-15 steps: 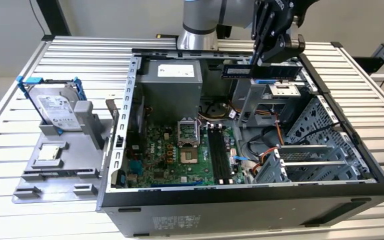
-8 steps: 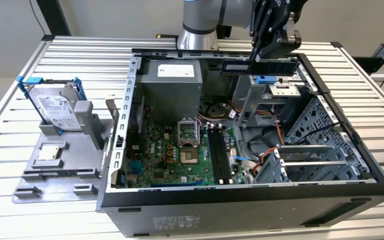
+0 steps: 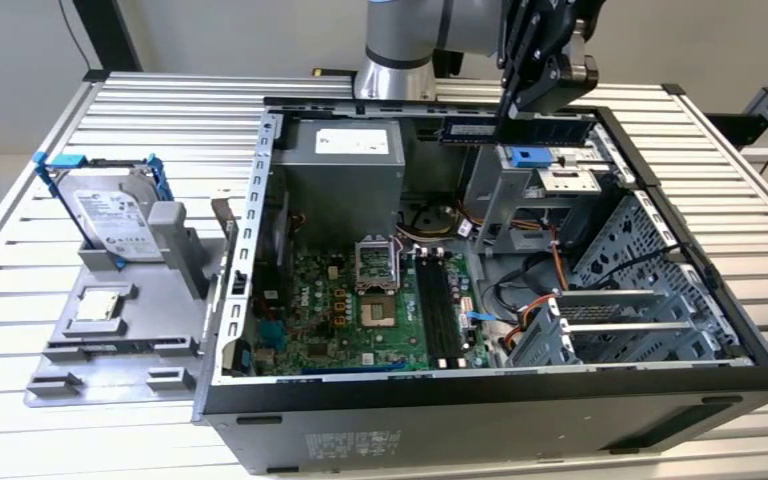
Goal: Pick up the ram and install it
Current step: 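Pick up the ram and move it above insertion slot, then insert the ram into the slot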
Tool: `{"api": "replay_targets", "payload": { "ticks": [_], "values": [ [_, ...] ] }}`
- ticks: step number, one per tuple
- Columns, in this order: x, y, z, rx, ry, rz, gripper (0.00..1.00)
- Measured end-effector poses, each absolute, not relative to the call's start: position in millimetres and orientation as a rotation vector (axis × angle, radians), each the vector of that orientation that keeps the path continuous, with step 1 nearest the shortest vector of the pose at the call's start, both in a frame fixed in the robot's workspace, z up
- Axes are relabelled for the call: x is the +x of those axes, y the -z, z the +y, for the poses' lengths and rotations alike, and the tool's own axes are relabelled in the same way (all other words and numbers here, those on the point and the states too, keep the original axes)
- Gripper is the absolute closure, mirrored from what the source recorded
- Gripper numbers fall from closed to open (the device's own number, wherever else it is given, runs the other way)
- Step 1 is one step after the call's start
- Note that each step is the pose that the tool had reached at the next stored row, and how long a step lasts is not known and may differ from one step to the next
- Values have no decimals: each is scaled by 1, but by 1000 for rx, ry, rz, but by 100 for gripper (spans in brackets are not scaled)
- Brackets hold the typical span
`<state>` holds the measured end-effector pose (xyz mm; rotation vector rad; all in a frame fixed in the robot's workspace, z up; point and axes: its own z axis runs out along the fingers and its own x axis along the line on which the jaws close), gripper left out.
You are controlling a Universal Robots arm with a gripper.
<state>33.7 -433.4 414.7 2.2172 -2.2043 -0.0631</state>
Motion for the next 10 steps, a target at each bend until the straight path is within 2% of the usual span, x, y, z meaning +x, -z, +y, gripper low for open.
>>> {"api": "replay_targets", "payload": {
  "ticks": [10],
  "values": [
    [34, -415, -434, 2218, 63, -2204, 100]
  ]
}}
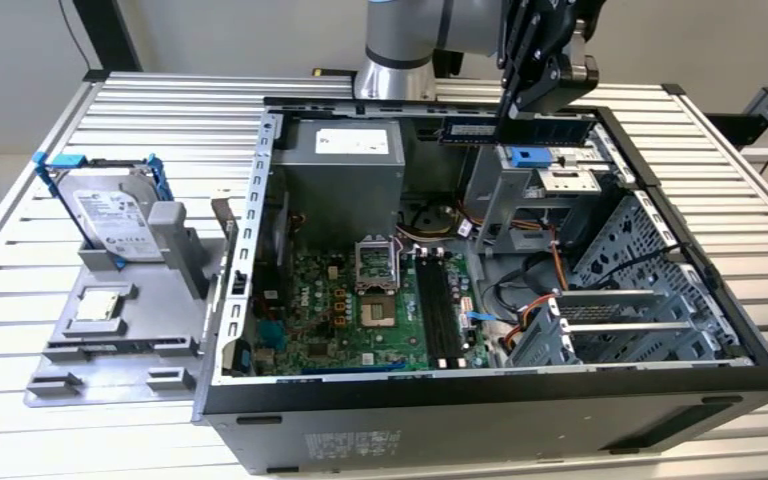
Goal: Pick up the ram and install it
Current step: 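Insert the ram into the slot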
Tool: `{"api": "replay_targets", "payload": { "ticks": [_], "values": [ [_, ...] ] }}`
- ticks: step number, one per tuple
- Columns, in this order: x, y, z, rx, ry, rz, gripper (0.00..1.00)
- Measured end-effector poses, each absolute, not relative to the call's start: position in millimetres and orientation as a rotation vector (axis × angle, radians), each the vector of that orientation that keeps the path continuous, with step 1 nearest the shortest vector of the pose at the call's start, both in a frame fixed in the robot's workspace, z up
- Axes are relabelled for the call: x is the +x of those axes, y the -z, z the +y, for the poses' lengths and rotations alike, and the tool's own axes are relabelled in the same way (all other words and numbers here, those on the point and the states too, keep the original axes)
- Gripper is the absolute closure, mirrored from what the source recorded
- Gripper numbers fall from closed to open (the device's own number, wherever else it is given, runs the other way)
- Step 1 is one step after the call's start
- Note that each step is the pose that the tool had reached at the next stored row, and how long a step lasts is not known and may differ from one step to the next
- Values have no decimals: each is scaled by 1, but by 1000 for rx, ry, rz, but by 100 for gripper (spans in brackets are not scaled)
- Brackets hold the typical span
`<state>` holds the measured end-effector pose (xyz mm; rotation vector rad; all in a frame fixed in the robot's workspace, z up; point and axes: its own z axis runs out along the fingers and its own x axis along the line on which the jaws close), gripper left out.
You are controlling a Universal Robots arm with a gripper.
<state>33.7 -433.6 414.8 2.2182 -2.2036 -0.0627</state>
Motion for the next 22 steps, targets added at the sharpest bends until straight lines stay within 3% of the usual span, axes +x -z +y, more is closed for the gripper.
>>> {"api": "replay_targets", "payload": {
  "ticks": [22],
  "values": [
    [34, -416, -434, 2103, 66, -2318, 100]
  ]
}}
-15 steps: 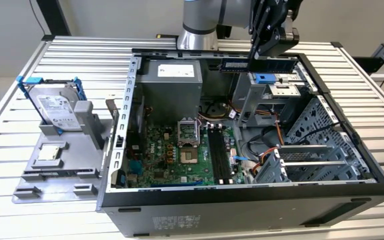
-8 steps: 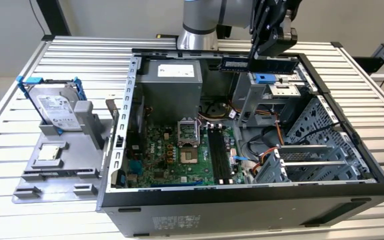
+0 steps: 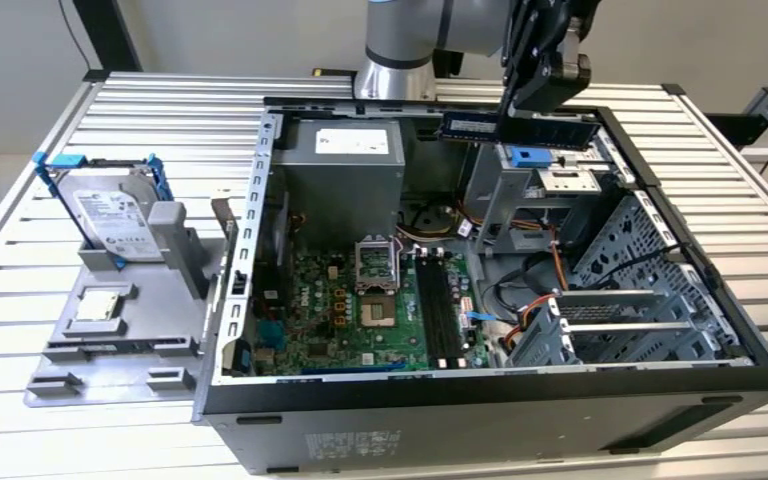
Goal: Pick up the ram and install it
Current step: 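Insert the ram into the slot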
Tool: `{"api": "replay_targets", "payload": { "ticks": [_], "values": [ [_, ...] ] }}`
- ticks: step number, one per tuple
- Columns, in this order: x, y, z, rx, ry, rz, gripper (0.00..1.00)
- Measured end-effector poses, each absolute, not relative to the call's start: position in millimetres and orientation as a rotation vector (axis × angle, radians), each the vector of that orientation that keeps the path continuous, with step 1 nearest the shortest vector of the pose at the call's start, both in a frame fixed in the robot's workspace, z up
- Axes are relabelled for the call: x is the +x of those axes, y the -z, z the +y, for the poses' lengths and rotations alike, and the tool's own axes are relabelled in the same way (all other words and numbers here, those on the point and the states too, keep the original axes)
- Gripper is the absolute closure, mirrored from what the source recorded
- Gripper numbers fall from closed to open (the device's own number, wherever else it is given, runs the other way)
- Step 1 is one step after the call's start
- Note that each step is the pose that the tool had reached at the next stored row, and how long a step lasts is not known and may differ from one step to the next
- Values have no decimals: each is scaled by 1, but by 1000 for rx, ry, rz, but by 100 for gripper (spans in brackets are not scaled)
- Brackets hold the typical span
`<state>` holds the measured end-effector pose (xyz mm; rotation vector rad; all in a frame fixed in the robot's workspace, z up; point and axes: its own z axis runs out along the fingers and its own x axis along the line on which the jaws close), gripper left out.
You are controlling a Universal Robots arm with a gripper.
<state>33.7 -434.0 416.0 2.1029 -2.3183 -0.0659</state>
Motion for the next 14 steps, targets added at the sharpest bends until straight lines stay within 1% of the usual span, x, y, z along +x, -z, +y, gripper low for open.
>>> {"api": "replay_targets", "payload": {
  "ticks": [14],
  "values": [
    [34, -418, -434, 1982, 69, -2427, 100]
  ]
}}
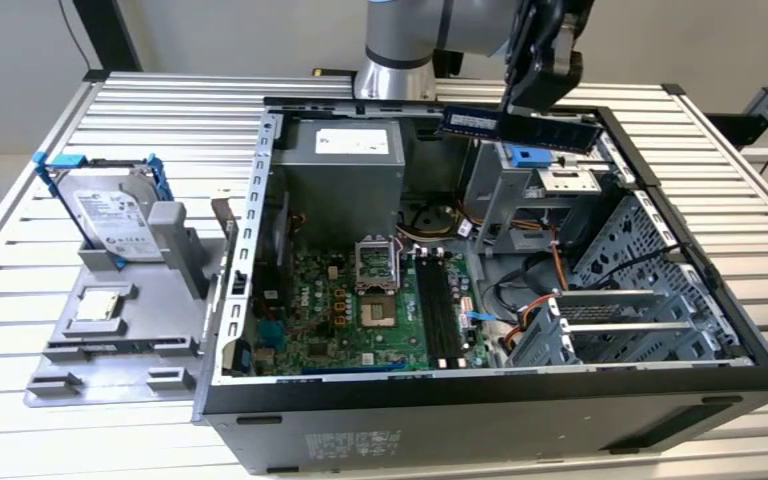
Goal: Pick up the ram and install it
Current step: 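Insert the ram into the slot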
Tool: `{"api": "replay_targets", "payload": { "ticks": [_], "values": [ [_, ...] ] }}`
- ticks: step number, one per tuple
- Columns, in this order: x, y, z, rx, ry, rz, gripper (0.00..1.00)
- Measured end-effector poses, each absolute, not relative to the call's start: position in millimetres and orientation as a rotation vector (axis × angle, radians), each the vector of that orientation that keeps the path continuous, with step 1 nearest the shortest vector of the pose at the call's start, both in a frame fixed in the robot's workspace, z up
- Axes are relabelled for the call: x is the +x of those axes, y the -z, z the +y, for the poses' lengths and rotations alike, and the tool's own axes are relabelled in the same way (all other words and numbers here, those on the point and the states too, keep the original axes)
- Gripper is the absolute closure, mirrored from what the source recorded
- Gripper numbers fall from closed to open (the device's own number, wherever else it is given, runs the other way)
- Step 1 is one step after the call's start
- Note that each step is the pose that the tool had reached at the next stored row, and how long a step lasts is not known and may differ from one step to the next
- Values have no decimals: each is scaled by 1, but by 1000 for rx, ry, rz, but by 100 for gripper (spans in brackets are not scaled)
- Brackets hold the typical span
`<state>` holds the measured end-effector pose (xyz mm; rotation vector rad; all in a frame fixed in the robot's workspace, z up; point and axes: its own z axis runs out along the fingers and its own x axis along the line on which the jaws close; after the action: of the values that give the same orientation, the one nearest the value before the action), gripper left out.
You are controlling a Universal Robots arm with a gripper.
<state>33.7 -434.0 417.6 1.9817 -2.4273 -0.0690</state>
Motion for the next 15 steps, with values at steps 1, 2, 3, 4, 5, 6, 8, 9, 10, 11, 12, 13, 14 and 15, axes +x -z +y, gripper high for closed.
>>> {"api": "replay_targets", "payload": {
  "ticks": [1, 2, 3, 4, 5, 6, 8, 9, 10, 11, 12, 13, 14, 15],
  "values": [
    [34, -418, -434, 1972, 69, -2435, 100],
    [34, -418, -434, 1963, 69, -2443, 100],
    [34, -418, -434, 1954, 69, -2451, 100],
    [34, -418, -434, 1945, 69, -2458, 100],
    [34, -418, -434, 1935, 70, -2466, 100],
    [34, -418, -434, 1927, 70, -2473, 100],
    [34, -418, -434, 1908, 70, -2487, 100],
    [34, -418, -434, 1899, 70, -2495, 100],
    [34, -418, -434, 1890, 70, -2502, 100],
    [34, -418, -434, 1880, 70, -2509, 100],
    [34, -418, -434, 1871, 70, -2517, 100],
    [34, -418, -434, 1861, 70, -2524, 100],
    [34, -418, -434, 1853, 70, -2530, 100],
    [34, -418, -435, 1843, 70, -2538, 100]
  ]
}}
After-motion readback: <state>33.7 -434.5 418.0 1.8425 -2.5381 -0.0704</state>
